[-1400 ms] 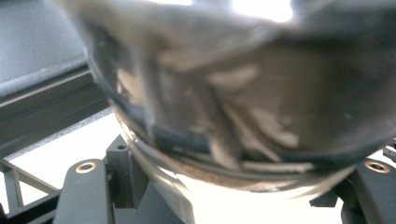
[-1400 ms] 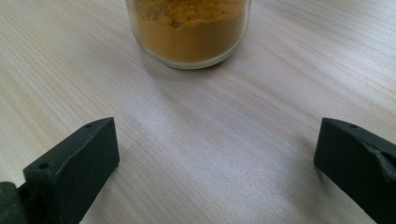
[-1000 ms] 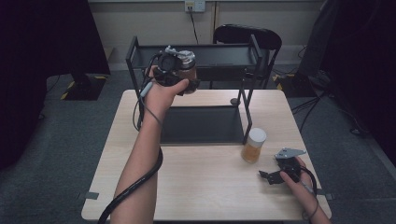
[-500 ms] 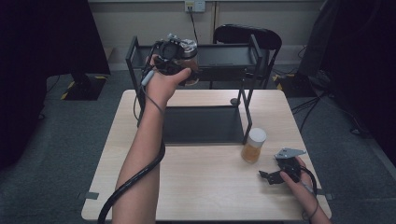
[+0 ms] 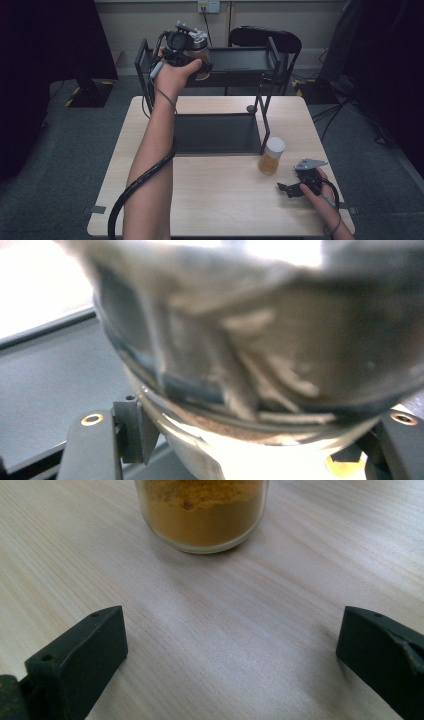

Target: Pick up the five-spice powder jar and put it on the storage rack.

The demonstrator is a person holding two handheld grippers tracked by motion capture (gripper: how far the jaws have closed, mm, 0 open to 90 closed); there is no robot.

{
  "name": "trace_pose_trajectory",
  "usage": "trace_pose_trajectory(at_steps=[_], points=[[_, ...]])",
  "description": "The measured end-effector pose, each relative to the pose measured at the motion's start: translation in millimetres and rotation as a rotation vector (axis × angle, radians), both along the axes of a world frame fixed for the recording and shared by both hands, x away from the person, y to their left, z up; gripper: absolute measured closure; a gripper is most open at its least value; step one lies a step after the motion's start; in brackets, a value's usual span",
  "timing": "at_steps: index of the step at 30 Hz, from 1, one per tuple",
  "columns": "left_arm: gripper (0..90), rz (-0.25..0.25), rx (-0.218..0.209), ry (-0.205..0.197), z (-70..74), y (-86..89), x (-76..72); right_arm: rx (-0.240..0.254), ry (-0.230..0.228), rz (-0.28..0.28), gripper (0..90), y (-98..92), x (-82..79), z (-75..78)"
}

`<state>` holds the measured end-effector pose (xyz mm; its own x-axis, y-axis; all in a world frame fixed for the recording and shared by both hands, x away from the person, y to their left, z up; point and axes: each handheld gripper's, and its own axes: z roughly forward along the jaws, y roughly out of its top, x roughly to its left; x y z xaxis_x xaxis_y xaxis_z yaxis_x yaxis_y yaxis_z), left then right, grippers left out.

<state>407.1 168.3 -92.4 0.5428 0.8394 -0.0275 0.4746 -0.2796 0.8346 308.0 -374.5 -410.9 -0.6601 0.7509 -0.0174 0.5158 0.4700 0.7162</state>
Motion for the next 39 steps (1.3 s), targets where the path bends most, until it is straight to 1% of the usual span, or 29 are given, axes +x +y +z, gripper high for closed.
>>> trace_pose_trajectory(at_steps=[9, 15, 19, 21, 24, 32, 35, 39], points=[[31.3, 0.039, 0.012, 0.006, 3.3, -0.6, 16.5, -0.001, 0.0, 0.001, 0.0, 0.0, 0.0, 0.1], [31.2, 0.059, 0.023, 0.015, 1.6, -5.8, 32.2, 0.0, 0.001, 0.0, 0.0, 0.0, 0.0, 0.0], [31.2, 0.07, 0.022, 0.012, -0.7, -9.1, 40.3, 0.0, 0.001, 0.0, 0.0, 0.0, 0.0, 0.0], [31.3, 0.076, 0.018, 0.015, -2.3, -10.7, 44.1, 0.0, 0.001, 0.0, 0.0, 0.0, 0.0, 0.0], [31.3, 0.079, 0.026, 0.023, -4.4, -13.2, 49.3, 0.001, 0.001, 0.0, 0.0, 0.0, 0.0, 0.0], [31.2, 0.096, 0.021, 0.029, -10.6, -17.4, 57.4, 0.0, 0.002, -0.001, 0.0, 0.1, 0.0, 0.2], [31.2, 0.103, 0.013, 0.028, -12.6, -18.4, 58.2, 0.0, 0.002, -0.001, 0.0, 0.1, 0.0, 0.2], [31.2, 0.111, 0.02, 0.031, -12.8, -20.1, 58.5, 0.001, 0.001, -0.001, 0.0, 0.0, 0.0, 0.0]])
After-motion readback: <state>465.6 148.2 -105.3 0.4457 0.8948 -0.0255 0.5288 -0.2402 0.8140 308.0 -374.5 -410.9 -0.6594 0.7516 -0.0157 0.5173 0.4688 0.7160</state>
